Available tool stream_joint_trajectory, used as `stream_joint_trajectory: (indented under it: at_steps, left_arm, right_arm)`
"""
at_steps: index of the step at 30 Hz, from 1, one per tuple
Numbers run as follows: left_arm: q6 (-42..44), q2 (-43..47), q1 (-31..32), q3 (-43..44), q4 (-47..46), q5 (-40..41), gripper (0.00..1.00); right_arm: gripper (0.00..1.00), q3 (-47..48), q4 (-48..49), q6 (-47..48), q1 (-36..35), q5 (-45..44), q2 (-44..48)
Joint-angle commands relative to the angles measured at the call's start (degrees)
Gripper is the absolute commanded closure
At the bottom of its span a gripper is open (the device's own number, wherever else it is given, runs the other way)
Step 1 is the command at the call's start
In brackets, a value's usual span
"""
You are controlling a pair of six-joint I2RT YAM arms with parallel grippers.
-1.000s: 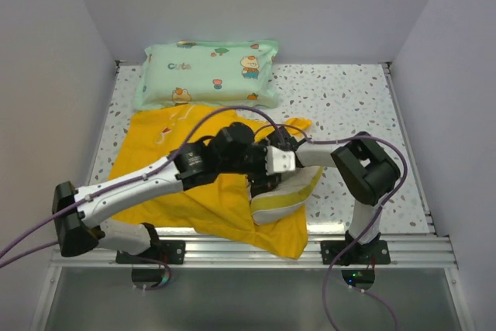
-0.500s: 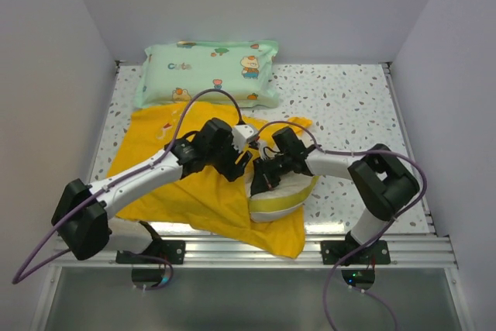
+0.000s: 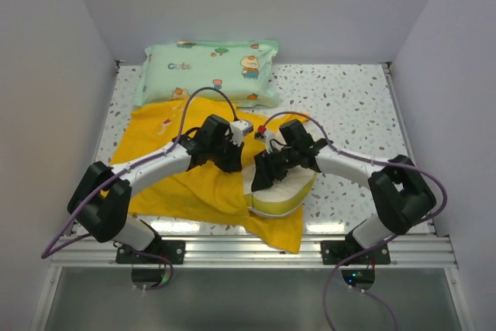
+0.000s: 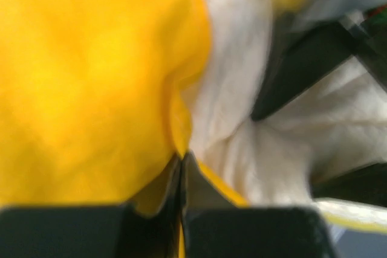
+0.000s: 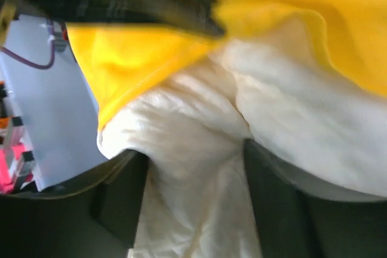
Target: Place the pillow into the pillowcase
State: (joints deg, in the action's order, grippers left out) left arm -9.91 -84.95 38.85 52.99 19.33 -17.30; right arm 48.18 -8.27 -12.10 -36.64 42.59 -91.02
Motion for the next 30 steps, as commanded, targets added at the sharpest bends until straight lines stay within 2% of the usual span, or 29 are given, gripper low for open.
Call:
stream_joint_trajectory:
  at_steps: [1, 5, 7, 9, 10, 16, 19, 23, 24, 26, 27, 30]
  left_arm:
    - [-2.48, -1.79, -4.04, -0.61, -4.13, -4.14, 1.0]
    - [-1.69, -3.21, -5.36, -0.35, -5.62, -5.99, 1.0]
    - [-1.78, -3.73, -5.54, -0.17, -7.02, -6.87, 1.0]
    - [-1.87, -4.69, -5.63, 0.44, -7.64, -7.48, 1.0]
    - [-1.95, -5.05, -5.63, 0.53, -7.73, -7.75, 1.0]
    - [-1.87, -5.67, -6.77, 2.02, -8.7, -10.37, 1.0]
    - [-1.6, -4.53, -6.77, 3.52, -9.57, -13.62, 1.0]
    - [-3.79, -4.17, -4.68, 7.03, -13.17, -20.92, 1.0]
    - [-3.97, -4.26, -3.62, 8.86, -14.49, -21.98, 1.0]
    - [-3.37, -4.7, 1.28, 11.07, -15.37, -22.78, 1.0]
    - [-2.84, -5.66, 3.06, 13.34, -15.81, -23.13, 1.0]
    - [-3.26, -8.65, 7.55, 16.96, -17.83, -23.92, 1.0]
  right_arm:
    - [0.29, 6.56, -14.25, 9.61, 4.46, -7.51, 8.73]
    - [0.22, 9.3, -27.83, 11.75, 12.45, -10.68, 13.93]
    - [0.18, 9.73, -34.75, 14.64, 19.13, -12.61, 14.64]
    - [0.16, 10.78, -38.21, 15.79, 26.31, -10.87, 13.86]
    - [0.08, 11.66, -40.92, 17.96, 28.27, -9.29, 13.42]
    - [0.07, 14.48, -47.16, 19.57, 34.27, -13.75, 5.78]
    - [0.08, 16.06, -50.26, 21.33, 34.71, -11.49, 0.42]
    - [0.2, 13.88, -46.23, 17.91, 33.31, 1.14, -6.25]
    - [0.38, 13.35, -44.91, 16.51, 32.69, 3.79, -7.92]
    - [0.51, 11.77, -39.13, 13.35, 30.94, 9.32, -11.36]
    - [0.62, 10.71, -35.88, 7.24, 30.5, 14.84, -11.54]
    - [0.79, 5.88, -15.45, -5.77, 28.74, 20.76, -7.69]
